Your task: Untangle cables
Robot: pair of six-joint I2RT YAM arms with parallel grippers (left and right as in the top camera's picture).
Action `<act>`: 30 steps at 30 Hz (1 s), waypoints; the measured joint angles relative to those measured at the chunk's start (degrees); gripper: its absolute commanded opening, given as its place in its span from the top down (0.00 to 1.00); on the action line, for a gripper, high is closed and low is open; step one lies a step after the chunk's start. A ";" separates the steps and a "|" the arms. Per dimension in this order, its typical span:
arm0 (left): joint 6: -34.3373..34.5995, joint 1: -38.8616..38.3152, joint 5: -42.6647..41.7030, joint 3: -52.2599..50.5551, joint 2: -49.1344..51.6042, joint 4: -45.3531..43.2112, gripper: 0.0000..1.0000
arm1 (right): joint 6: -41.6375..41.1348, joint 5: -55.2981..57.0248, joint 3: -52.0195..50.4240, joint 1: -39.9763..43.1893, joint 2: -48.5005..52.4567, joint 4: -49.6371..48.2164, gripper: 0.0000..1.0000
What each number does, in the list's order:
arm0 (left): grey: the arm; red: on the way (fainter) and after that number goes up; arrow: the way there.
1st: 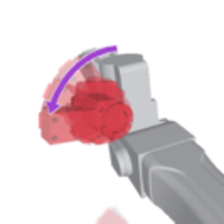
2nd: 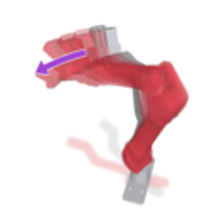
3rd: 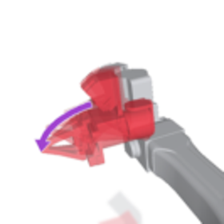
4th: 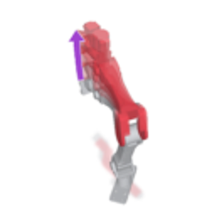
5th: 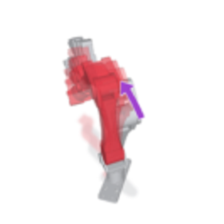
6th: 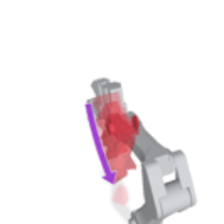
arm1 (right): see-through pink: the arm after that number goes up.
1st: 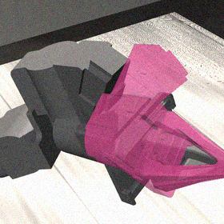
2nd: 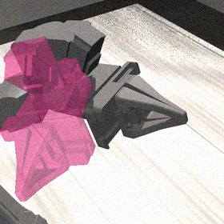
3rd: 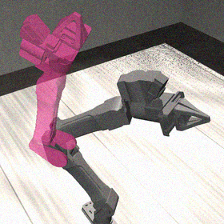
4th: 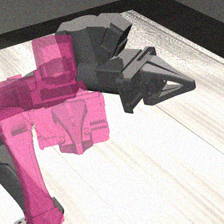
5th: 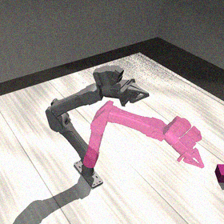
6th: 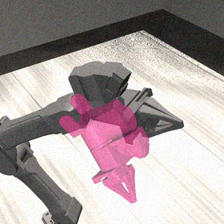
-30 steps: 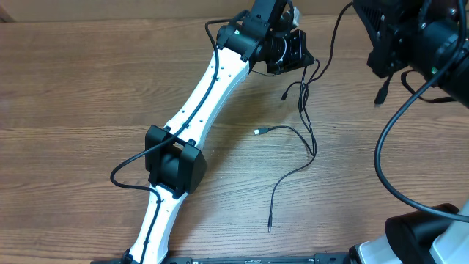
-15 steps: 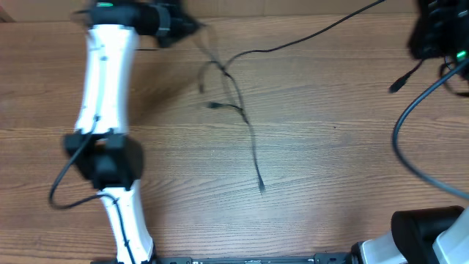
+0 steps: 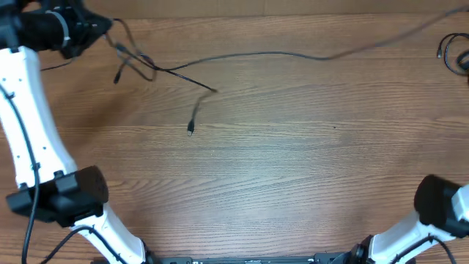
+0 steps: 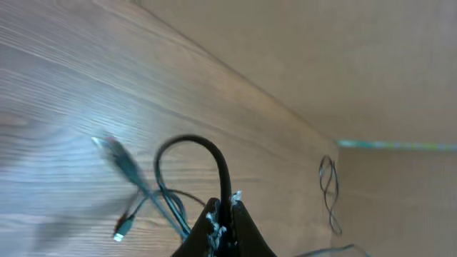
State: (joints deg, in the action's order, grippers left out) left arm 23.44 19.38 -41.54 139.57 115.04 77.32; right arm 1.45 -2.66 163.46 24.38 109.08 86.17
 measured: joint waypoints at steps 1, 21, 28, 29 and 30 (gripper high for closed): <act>-0.11 1.14 0.00 0.00 -0.57 0.17 0.96 | 0.02 -0.09 0.00 1.51 1.27 0.04 0.96; -4.81 6.45 11.87 0.09 -3.82 4.33 0.96 | -2.73 -7.39 -0.02 17.79 7.67 -16.55 0.96; -6.51 -3.63 13.40 0.09 -3.82 3.02 0.96 | -4.42 -9.09 -0.07 16.46 7.67 -37.83 0.96; -6.58 -5.07 13.55 0.07 -3.82 2.47 0.96 | -4.66 -9.11 -0.07 16.46 7.67 -42.27 0.96; -6.82 -7.23 13.75 0.07 -3.85 1.55 0.96 | -4.94 -9.22 0.07 16.46 7.67 -47.98 0.96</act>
State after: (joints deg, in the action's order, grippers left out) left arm 16.62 12.14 -27.79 139.63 111.20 78.87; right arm -3.49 -11.88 163.52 40.84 116.75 38.20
